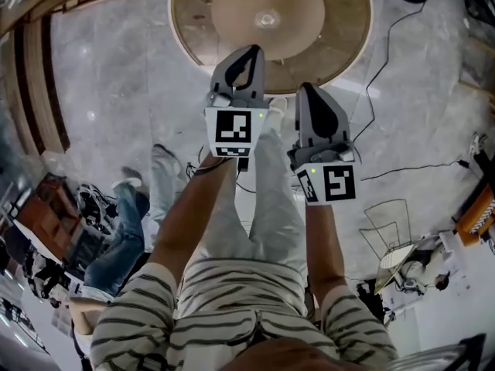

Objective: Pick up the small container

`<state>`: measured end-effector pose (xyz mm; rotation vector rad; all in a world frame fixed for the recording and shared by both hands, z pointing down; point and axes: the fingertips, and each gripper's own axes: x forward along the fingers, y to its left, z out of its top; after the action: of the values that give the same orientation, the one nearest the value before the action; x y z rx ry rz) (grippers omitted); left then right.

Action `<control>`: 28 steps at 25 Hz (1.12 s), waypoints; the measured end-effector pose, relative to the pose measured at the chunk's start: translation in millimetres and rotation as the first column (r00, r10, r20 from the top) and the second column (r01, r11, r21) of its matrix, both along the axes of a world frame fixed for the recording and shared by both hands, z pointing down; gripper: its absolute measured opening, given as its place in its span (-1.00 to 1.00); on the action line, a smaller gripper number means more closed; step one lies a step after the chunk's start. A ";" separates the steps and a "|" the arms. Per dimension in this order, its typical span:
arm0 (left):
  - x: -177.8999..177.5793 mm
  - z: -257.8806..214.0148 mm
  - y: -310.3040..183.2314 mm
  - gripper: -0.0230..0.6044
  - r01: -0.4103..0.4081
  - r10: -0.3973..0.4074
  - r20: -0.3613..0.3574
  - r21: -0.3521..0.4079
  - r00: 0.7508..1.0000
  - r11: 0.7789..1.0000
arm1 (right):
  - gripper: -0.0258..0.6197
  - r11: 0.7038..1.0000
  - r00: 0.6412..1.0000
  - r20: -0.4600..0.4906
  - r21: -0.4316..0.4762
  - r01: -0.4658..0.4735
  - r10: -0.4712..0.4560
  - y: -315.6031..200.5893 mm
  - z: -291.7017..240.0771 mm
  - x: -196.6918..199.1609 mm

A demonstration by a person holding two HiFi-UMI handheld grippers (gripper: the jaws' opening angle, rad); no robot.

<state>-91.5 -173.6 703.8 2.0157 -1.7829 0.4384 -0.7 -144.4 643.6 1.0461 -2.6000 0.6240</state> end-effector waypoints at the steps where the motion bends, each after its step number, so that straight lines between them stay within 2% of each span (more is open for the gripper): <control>1: -0.5 7.4 -1.9 -0.92 0.003 -0.003 0.003 -0.004 1.000 1.000 | -0.90 1.000 1.000 -0.001 -0.003 -0.004 0.004 -0.3 4.9 1.7; 6: -0.3 43.5 -11.1 -0.85 -0.003 0.003 0.009 -0.033 1.000 0.999 | -0.90 1.000 1.000 0.006 -0.018 -0.022 0.022 -0.8 22.7 7.5; 17: -0.3 104.7 -30.2 -0.32 0.005 -0.002 0.035 -0.076 0.999 0.997 | -0.90 0.999 0.999 0.014 -0.036 -0.030 0.030 -4.2 53.3 9.5; 21: -1.0 124.9 -37.1 -0.18 0.002 0.003 0.051 -0.101 0.999 0.995 | -0.90 0.998 0.999 0.014 -0.047 -0.035 0.036 -5.6 65.3 9.0; 28: -2.0 147.5 -52.6 0.07 0.003 0.003 0.071 -0.082 0.997 0.997 | -0.90 0.997 0.999 0.008 -0.065 -0.040 0.041 -4.2 80.4 10.7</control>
<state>-93.5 -226.2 851.3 1.9669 -1.7760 0.5803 10.0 -148.6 723.9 1.0807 -2.5535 0.7192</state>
